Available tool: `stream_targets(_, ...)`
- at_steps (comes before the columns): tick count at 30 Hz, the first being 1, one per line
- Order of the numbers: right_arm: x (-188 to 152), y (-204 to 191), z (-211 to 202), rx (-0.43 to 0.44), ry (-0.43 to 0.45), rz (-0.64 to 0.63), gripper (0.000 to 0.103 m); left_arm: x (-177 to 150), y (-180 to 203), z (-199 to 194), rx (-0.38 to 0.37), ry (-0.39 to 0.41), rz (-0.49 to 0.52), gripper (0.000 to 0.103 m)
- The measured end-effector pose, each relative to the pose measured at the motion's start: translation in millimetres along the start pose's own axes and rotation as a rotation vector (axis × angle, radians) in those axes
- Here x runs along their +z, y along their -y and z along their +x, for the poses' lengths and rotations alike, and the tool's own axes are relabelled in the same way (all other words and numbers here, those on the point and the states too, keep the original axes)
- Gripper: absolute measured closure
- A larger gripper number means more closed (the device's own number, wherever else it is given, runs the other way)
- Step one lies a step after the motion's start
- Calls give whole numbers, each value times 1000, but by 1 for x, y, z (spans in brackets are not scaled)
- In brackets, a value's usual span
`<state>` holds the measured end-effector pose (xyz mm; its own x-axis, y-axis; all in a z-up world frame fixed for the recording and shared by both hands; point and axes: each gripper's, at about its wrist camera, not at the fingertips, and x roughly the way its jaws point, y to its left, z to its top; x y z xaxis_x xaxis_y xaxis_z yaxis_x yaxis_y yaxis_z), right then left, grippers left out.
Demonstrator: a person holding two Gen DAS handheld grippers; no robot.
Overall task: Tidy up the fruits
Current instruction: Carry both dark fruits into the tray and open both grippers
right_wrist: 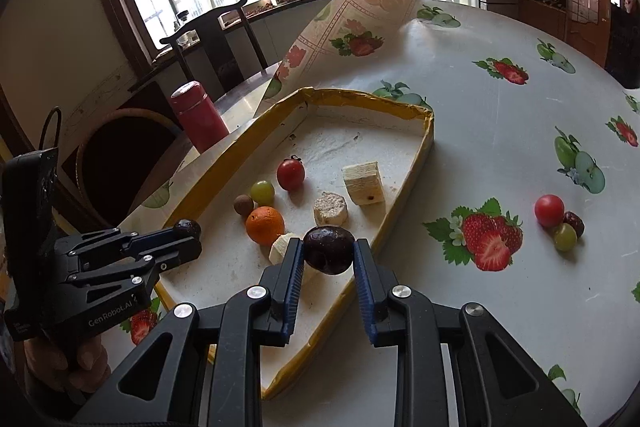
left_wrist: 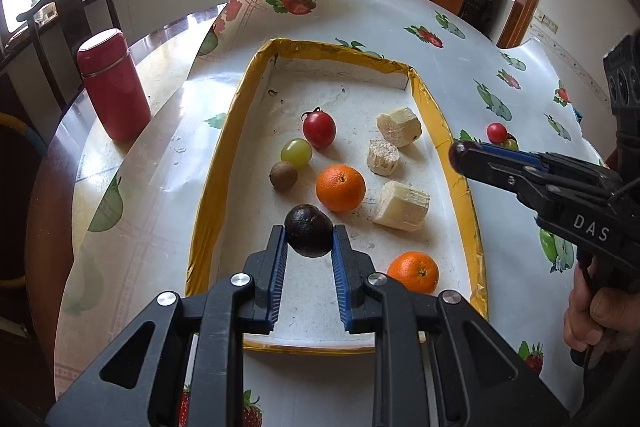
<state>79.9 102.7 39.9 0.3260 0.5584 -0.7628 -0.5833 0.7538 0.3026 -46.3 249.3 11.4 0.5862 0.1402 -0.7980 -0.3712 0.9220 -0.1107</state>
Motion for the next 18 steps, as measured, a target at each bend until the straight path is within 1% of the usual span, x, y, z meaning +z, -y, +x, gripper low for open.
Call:
stream_targets(4,12,-9,25,-24,-25,-35,77,0,0,9,-9,-18,1,83)
stream_targets(9,14,-13,56,-65,-70,-68,77,-1,7,19,3,-32,21,83)
stream_targets(11,12,-15,63,-77,-81,-78,77,-3,9,23,18,-37,30,83)
stream_targets(13,10,-16,69,-81,-89,-89,77,-4,9,28,8,-50,25,83)
stream_targets(15,10,-17,70,-85,-87,-101,74,-5,8,32,4,-67,18,83)
stream_targets(17,9,-17,71,-83,-91,-107,74,-7,6,35,9,-82,2,82)
stream_targets(18,10,-17,71,-86,-90,-109,71,-8,5,36,9,-89,-3,82)
